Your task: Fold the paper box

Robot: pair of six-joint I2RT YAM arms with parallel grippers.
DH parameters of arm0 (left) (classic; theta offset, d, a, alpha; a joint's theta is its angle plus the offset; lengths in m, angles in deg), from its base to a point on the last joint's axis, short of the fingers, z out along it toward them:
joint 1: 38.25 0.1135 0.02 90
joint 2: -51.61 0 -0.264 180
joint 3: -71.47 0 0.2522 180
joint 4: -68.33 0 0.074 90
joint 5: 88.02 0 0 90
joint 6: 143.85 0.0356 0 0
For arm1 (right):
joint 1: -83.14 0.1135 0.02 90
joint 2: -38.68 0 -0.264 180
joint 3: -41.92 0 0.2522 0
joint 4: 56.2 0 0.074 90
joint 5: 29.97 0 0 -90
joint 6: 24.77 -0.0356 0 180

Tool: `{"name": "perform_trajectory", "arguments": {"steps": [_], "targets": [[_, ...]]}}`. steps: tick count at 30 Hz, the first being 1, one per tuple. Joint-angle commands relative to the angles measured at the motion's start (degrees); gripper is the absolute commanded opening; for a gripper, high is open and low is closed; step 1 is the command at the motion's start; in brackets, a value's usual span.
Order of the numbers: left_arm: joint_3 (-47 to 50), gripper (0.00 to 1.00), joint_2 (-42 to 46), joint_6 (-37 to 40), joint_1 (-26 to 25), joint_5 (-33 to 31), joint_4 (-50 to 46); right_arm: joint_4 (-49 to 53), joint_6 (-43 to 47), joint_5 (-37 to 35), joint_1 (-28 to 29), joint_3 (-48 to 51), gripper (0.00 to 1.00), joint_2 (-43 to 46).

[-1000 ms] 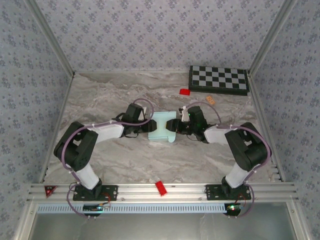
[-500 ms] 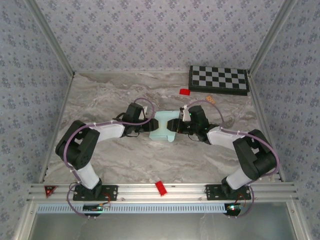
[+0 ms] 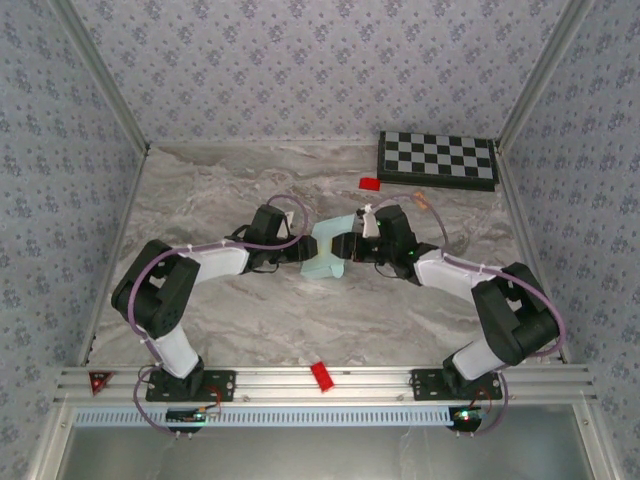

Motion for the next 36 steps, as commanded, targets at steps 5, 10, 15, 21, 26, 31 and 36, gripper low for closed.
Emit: {"name": "perform_trajectory", "arguments": {"steps": [5, 10, 15, 21, 26, 31, 36], "targets": [[-0.8, 0.62, -1.0, -0.4, -0.5, 1.3, 0.1, 0.2, 1.2, 1.8, 2.3, -4.4, 0.5, -0.8], [-1.3, 0.62, -1.0, -0.7, 0.1, 0.0, -0.8, 0.7, 1.5, 1.9, 2.8, -5.8, 0.5, -2.4], [-1.8, 0.62, -0.3, -0.9, 0.3, -3.2, -3.0, 1.6, 1.7, 2.0, 3.3, -7.7, 0.5, -3.5], [-2.1, 0.63, 2.2, -0.8, 0.5, -8.4, -6.5, 6.0, 3.9, 0.8, 3.7, -11.5, 0.5, -3.2], [-2.8, 0.63, 3.6, 0.1, 0.7, -8.9, -8.3, 12.6, 6.9, -4.2, 3.6, -14.6, 0.51, -0.8], [-3.1, 0.63, 4.9, 0.6, 0.7, -9.2, -9.4, 16.9, 7.0, -11.4, 2.8, -14.2, 0.5, 2.3], [-3.2, 0.63, 6.4, 1.1, 0.7, -8.6, -9.7, 17.1, 5.0, -11.0, 0.8, -11.3, 0.5, 2.9]]}}
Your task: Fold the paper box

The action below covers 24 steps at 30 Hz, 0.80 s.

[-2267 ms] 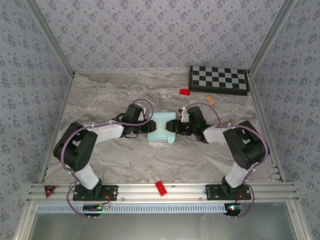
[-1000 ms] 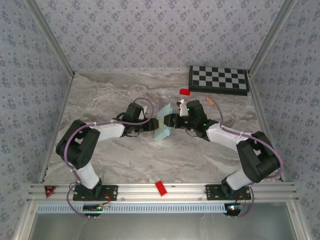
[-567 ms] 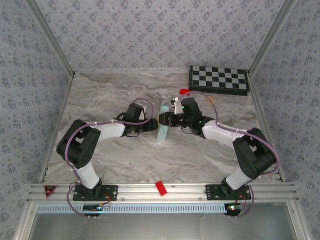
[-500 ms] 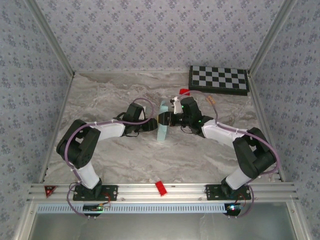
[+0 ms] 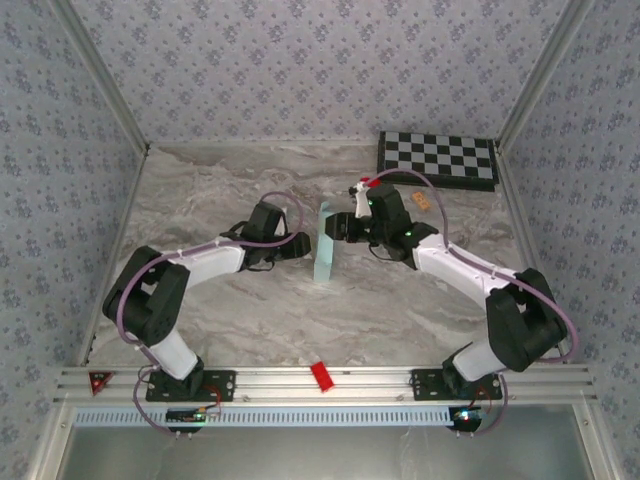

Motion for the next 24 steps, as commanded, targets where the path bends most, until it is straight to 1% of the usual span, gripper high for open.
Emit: {"name": "perform_trajectory", "arguments": {"steps": [1, 3, 8, 12, 18, 22, 24], "targets": [[-1.5, 0.63, 2.6, 1.4, 0.4, 0.0, -1.2, 2.1, -0.8, -0.5, -1.2, 1.9, 0.5, 0.4], [-1.6, 0.63, 2.8, 1.7, 0.4, 0.7, -0.9, 0.8, -2.1, 2.7, -1.8, 2.3, 0.52, -0.7], [-2.4, 0.63, 2.3, 2.1, 0.4, 2.6, -0.6, -3.9, -4.5, 6.5, -1.8, 4.1, 0.54, -2.6], [-2.8, 0.63, 1.8, 2.2, 0.4, 3.4, -0.5, -4.5, -5.0, 9.8, -1.6, 2.8, 0.54, -5.9], [-4.0, 0.63, 0.7, 2.8, 0.5, 4.6, -1.1, -6.4, -6.1, 9.3, -1.1, 3.0, 0.54, -8.4], [-5.0, 0.63, -0.3, 3.8, 0.5, 5.8, -1.9, -4.9, -8.9, 7.1, -1.0, 3.3, 0.52, -9.6], [-5.3, 0.63, -0.7, 4.0, 0.5, 5.8, -2.0, -3.2, -9.9, 4.8, -0.7, 3.5, 0.5, -10.0]]}}
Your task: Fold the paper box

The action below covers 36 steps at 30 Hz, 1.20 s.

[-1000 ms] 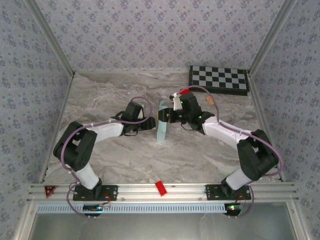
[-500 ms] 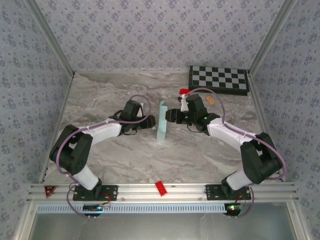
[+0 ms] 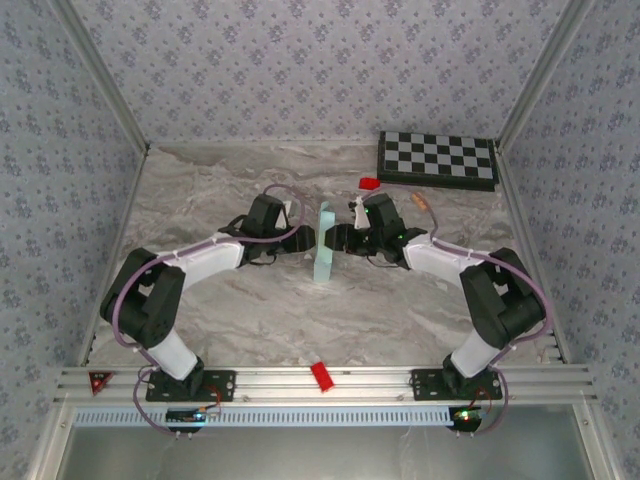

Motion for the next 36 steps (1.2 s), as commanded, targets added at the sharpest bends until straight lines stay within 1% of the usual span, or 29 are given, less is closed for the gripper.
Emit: {"name": "perform_trajectory", "arguments": {"steps": [1, 9, 11, 16, 21, 25, 26, 30, 33, 34, 36], "targets": [[-2.0, 0.63, -1.2, 1.6, 0.5, 1.8, -1.5, 2.8, -2.7, -3.9, 0.7, 0.0, 0.5, -1.2], [-2.6, 0.63, -1.7, 1.8, 0.5, 1.5, -2.4, 10.5, -4.1, -14.3, 3.3, -1.2, 0.47, -1.6], [-2.8, 0.63, -1.6, 2.0, 0.4, 0.9, -3.0, 11.4, -4.6, -16.0, 3.7, -1.4, 0.46, -1.6], [-3.3, 0.63, -0.6, 2.2, 0.5, -1.2, -4.9, 9.6, -4.5, -14.9, 3.9, -1.6, 0.46, 0.0], [-5.1, 0.63, 1.7, 3.4, 0.4, -4.4, -8.4, 7.3, -2.8, -13.5, 3.9, -2.4, 0.49, 4.2], [-6.7, 0.63, 3.3, 3.8, 0.4, -6.3, -10.7, 8.4, -1.4, -13.3, 3.4, -3.9, 0.51, 6.8], [-7.2, 0.64, 3.7, 3.9, 0.2, -6.9, -11.3, 9.0, -1.2, -13.5, 3.2, -4.3, 0.51, 7.4], [-8.8, 0.74, 5.4, 5.4, -1.7, -10.3, -13.0, 9.8, 0.0, -14.0, 2.0, -3.9, 0.54, 10.2], [-11.2, 0.77, 5.9, 6.0, -3.6, -13.8, -16.2, 12.6, 0.4, -15.1, 0.9, -3.7, 0.54, 12.4], [-12.2, 0.79, 5.8, 6.1, -4.4, -15.0, -17.3, 13.8, 2.9, -15.8, 0.5, -3.6, 0.55, 13.1], [-14.8, 0.83, 5.0, 7.0, -6.2, -18.1, -20.1, 16.7, 4.4, -17.4, -0.5, -3.0, 0.55, 14.7]]}}
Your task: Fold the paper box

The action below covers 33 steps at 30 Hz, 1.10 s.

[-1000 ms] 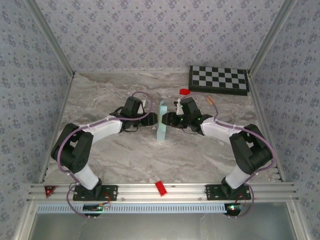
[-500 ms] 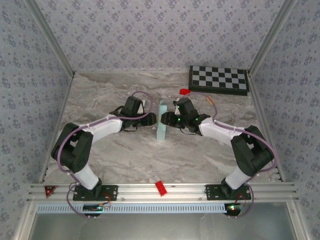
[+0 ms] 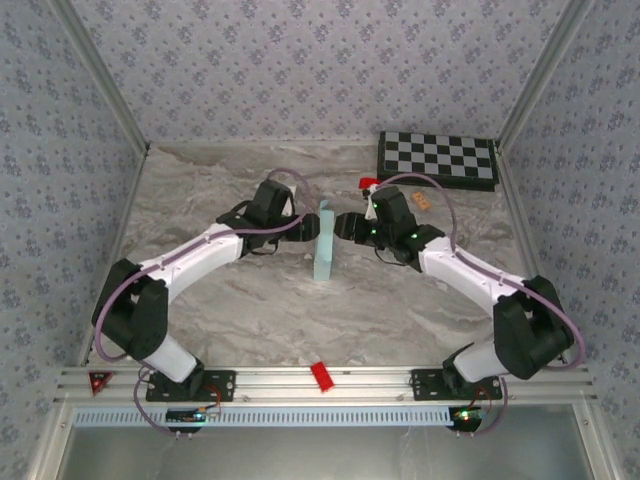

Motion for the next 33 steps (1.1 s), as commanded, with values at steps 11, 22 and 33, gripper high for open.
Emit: {"name": "perform_trajectory", "arguments": {"steps": [11, 22, 33], "targets": [[-18.7, 0.92, -10.3, 4.1, -9.1, -11.7, -17.6, 9.3, 5.6, -2.7, -8.2, 10.0, 0.56, 12.5], [-28.8, 0.9, -20.4, 4.6, -12.7, -18.2, -25.5, 8.5, 4.5, -1.5, -10.5, 15.7, 0.58, 17.0], [-28.9, 0.74, -22.6, 6.1, -13.7, -21.3, -27.6, 7.1, 3.9, -0.1, -11.8, 16.3, 0.58, 16.2]]}}
